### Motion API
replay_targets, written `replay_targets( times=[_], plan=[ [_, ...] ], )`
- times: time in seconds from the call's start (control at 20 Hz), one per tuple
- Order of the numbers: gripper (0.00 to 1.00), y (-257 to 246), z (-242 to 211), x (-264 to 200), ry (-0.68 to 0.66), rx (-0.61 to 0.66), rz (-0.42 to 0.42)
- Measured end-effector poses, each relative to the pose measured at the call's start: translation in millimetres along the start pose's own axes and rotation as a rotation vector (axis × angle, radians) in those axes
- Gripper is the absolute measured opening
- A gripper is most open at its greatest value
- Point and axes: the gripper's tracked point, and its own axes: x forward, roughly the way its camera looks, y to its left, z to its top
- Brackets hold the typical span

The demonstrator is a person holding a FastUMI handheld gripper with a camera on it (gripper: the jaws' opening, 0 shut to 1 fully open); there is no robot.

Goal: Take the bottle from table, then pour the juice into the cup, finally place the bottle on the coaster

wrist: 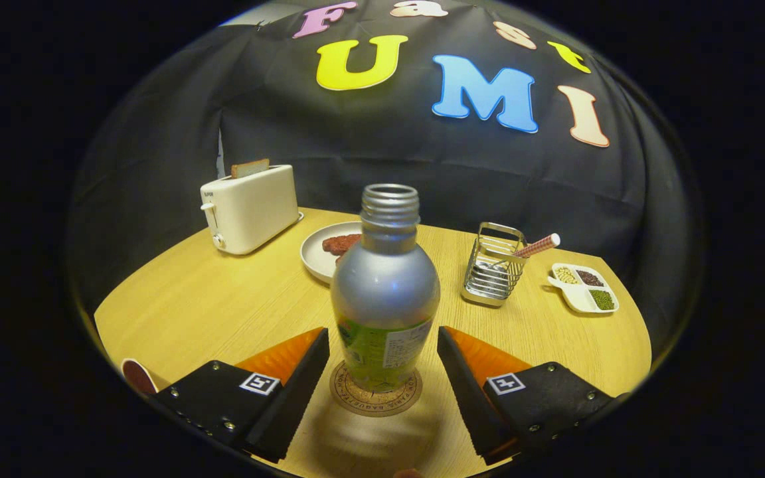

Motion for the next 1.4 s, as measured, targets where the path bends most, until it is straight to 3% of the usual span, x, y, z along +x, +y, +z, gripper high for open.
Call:
replay_targets(
  times=[0.55,1.0,1.4],
  plan=[
    [0.97,-16.5,54.3,-111.0,-0.208,0.069,-0.104],
    [0.98,-24.7,62.7,-204.0,-0.281,0.139,-0.16],
    [0.98,-21.1,64.2,-275.9,-0.419,0.109,-0.243]
  ],
)
